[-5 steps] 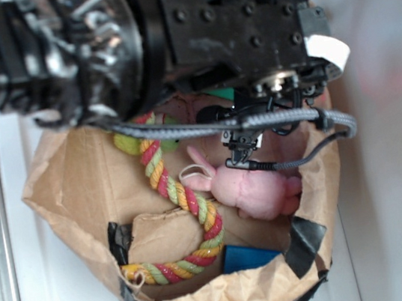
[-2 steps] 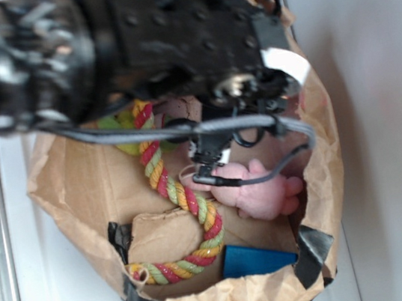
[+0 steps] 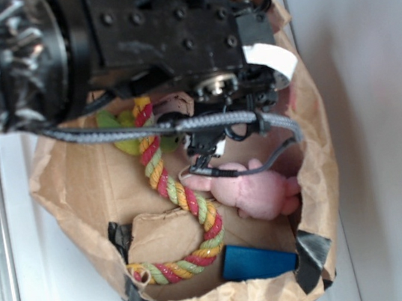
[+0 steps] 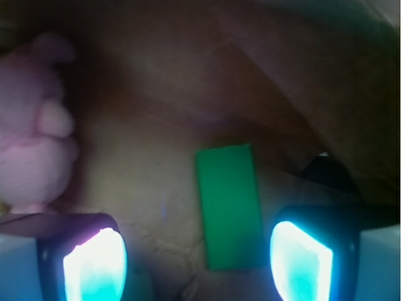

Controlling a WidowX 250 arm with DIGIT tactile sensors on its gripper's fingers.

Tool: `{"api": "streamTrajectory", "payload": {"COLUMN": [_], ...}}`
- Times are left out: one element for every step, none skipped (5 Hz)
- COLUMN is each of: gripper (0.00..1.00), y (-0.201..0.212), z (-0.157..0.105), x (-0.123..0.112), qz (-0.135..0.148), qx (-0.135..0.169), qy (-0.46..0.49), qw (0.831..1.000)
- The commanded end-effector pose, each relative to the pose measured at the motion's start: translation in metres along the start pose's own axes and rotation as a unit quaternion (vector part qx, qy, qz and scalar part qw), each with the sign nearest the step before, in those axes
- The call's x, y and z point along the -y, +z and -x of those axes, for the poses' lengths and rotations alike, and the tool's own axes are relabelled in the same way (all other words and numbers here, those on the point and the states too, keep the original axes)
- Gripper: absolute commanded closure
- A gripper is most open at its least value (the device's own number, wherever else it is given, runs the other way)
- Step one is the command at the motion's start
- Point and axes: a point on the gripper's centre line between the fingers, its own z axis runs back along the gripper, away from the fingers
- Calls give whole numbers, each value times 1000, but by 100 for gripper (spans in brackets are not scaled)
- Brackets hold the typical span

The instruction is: Grab the green block.

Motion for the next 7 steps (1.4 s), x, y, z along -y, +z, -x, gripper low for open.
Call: {"api": "streamTrajectory", "payload": {"gripper": [0, 0, 0, 0, 0, 0, 0], "y": [-7, -11, -17, -17, -15, -18, -23], "z": [-7, -9, -13, -16, -19, -17, -14], "x": [-9, -11, -17, -22, -25, -21, -15], "qz": [-16, -21, -27, -29, -27, -31, -34], "qx": [-4, -3, -6, -1, 5, 5, 3], "qy": [0, 8, 17, 22, 25, 16, 9], "qw": [1000, 1000, 999, 999, 999, 999, 999]}}
